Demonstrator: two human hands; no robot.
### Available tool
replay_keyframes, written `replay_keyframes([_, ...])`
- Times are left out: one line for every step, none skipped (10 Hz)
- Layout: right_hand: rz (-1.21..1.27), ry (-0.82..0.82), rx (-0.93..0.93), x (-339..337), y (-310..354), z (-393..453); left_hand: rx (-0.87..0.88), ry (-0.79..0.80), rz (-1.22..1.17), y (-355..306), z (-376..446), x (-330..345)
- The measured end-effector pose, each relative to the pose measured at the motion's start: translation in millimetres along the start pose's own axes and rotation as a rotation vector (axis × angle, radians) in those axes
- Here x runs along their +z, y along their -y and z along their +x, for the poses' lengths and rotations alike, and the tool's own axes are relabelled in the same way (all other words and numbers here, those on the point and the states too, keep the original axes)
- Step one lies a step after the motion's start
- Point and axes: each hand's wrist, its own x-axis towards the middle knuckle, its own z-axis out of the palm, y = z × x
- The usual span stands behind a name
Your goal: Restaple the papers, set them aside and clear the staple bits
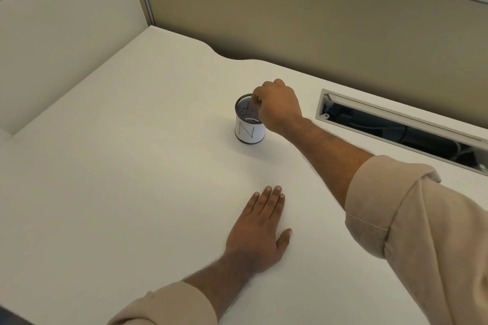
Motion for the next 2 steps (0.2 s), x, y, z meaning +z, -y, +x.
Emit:
replay_keyframes([0.012, -0.065, 0.036, -6, 2, -5, 0.01, -0.021, 0.003, -3, -1, -2])
replay_keyframes([0.042, -0.13, 0.079, -6, -4, -22, 0.006, -0.038, -0.002, -2, -1, -2])
